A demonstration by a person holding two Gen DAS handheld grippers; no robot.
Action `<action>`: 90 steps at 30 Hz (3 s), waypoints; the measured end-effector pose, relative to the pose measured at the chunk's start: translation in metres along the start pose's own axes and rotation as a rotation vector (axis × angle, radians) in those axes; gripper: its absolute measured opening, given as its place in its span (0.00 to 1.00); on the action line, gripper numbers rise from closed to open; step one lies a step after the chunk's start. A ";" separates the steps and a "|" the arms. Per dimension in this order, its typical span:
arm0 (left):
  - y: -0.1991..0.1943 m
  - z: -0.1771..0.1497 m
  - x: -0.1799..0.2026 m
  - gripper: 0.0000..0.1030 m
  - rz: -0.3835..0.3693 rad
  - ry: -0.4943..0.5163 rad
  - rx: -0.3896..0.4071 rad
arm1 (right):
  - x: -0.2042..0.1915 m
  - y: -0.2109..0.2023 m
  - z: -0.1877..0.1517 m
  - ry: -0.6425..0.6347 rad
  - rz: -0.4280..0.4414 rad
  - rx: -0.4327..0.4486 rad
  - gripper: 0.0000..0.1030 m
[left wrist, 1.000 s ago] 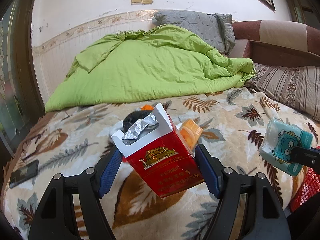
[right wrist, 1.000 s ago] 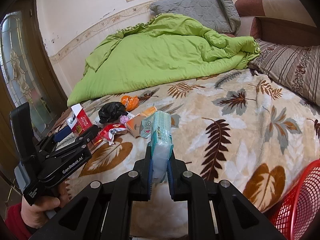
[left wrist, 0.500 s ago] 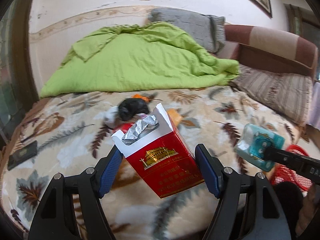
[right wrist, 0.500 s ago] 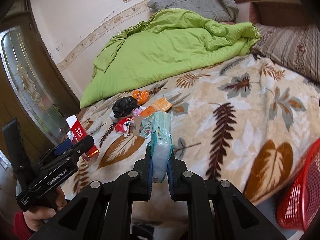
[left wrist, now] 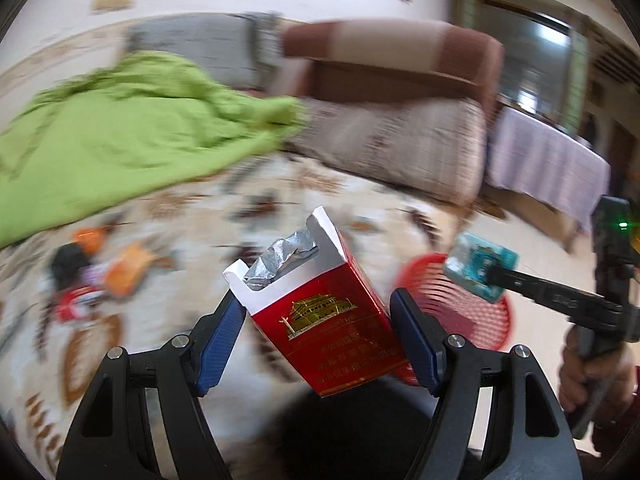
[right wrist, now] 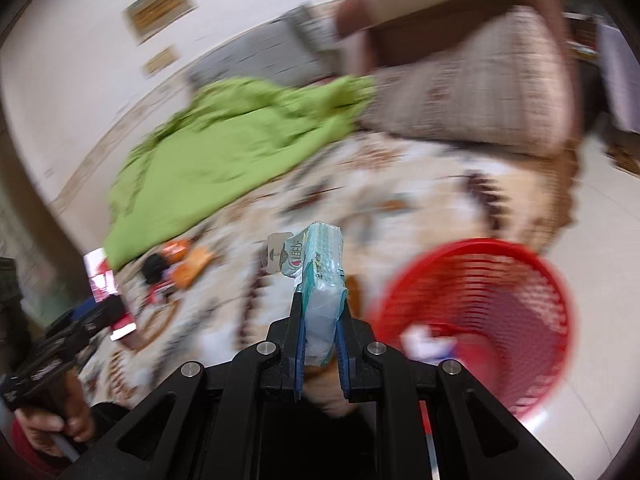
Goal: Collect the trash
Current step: 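Carry both packs to the red wastebasket and open both tools, then move both open tools back toward the remaining trash on the bed, then grasp the red-and-white pack with the left tool while the right tool grasps the orange box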
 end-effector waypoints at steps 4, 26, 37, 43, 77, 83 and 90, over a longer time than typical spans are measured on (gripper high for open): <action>0.046 0.001 0.064 0.71 -0.131 0.051 -0.098 | 0.057 -0.021 -0.010 0.059 -0.126 -0.003 0.15; 0.107 0.017 0.048 0.79 -0.180 -0.039 -0.187 | 0.110 -0.008 0.016 0.153 -0.177 0.010 0.59; 0.026 0.000 -0.131 0.79 0.129 -0.198 -0.062 | -0.034 0.075 0.042 -0.063 0.076 -0.068 0.59; -0.013 -0.039 -0.240 0.79 0.324 -0.365 -0.022 | -0.133 0.133 0.037 -0.173 0.219 -0.155 0.59; -0.029 -0.077 -0.349 0.79 0.444 -0.687 0.054 | -0.286 0.373 0.041 0.030 0.342 -0.497 0.59; -0.016 -0.071 -0.352 0.79 0.377 -0.737 0.023 | -0.267 0.307 0.029 -0.096 0.401 -0.398 0.59; 0.024 -0.040 -0.378 0.79 0.328 -0.896 -0.017 | -0.244 0.274 0.014 -0.140 0.412 -0.308 0.59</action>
Point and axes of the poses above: each gripper's, at about its wrist camera, not at the fingertips, and y roughly the way its jaws point, x to its right, z to its top, the point moved 4 cm from there along y, roughly the way its jaws point, and after that the axes turned 10 degrees about -y, right-handed, at the moved point
